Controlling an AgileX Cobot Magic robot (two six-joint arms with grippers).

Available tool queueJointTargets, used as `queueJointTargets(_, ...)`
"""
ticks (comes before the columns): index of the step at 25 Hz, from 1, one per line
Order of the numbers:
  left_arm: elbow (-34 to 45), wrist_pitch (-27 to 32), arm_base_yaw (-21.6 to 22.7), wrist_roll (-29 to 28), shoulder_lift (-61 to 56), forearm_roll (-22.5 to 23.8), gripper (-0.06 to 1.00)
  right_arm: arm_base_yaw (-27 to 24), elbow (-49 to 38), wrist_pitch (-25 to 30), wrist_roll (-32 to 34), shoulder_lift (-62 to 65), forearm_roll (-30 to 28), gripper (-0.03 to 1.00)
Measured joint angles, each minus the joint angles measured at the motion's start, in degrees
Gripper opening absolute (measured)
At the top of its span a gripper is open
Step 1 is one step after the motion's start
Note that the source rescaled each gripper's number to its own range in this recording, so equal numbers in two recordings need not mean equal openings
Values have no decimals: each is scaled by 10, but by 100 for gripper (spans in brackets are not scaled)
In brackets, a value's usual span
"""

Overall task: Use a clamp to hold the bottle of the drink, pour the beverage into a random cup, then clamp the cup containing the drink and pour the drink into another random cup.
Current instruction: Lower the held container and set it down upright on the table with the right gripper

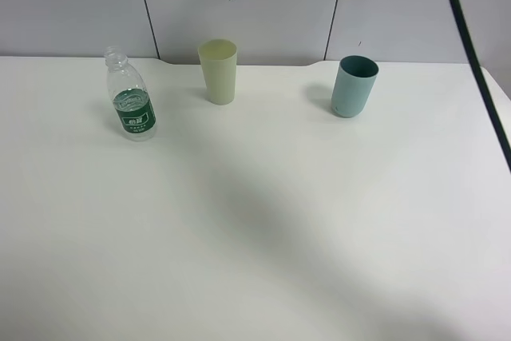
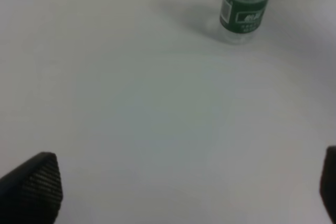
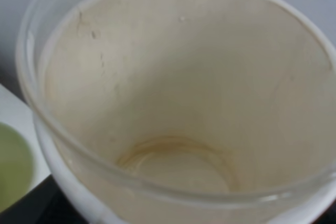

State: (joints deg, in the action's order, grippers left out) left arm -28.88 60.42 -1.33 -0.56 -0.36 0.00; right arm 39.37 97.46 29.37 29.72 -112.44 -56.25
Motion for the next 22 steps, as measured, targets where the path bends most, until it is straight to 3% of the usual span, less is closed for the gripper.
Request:
queueJointTargets(3, 0, 0, 0, 0, 0, 0, 100, 2, -24, -47, 0, 31, 64, 2)
queueJointTargets(11, 0, 0, 0, 0, 0, 0, 100, 3, -169, -251, -21, 114, 233, 2)
queueJointTargets(16, 0, 0, 0, 0, 0, 0, 100, 3, -250, -330, -114, 141, 339, 2)
queueJointTargets(22, 0, 0, 0, 0, 0, 0, 100, 3, -350, -404, -213, 145, 395, 2)
